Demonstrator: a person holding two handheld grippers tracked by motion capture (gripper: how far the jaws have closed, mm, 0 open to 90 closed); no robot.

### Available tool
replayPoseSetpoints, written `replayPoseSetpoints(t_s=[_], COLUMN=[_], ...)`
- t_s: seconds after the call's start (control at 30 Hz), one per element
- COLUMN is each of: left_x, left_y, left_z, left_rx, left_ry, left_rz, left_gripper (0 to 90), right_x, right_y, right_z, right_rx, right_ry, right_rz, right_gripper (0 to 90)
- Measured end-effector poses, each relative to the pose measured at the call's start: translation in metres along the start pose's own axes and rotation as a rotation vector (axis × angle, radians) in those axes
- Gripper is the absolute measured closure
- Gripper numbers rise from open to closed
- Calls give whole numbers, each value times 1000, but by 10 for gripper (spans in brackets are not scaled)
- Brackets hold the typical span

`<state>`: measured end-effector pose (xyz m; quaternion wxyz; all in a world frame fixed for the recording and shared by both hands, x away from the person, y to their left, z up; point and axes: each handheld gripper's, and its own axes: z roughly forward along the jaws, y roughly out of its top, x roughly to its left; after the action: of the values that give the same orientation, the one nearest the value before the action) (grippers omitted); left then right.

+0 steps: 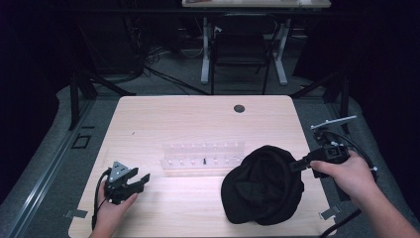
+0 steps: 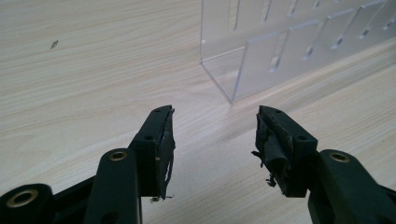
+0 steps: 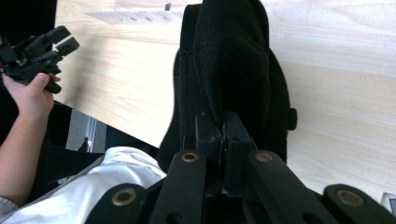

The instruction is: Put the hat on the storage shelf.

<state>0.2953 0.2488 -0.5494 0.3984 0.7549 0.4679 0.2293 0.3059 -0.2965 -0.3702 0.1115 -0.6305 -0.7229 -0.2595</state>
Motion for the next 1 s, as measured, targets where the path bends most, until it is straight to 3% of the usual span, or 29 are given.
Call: replayPoseSetpoints(t_s=[0.33, 0.63, 0.87, 1.0], left_x=[0, 0, 0, 0], left_y=[0, 0, 0, 0], left_z=[0, 0, 0, 1], left_rx=[1, 2, 2, 0], left_ry=[2, 1, 2, 2], left_rz=[2, 0, 0, 1], left_gripper=[471, 471, 471, 471], right_x=[16, 22, 18, 13], right_y=[5, 10, 14, 16], right_z=[-18, -34, -50, -58], right_rx=[-32, -80, -124, -150], right_ry=[42, 46, 97, 156], right_rz=[-13, -16, 24, 44], right_gripper=[882, 882, 883, 883])
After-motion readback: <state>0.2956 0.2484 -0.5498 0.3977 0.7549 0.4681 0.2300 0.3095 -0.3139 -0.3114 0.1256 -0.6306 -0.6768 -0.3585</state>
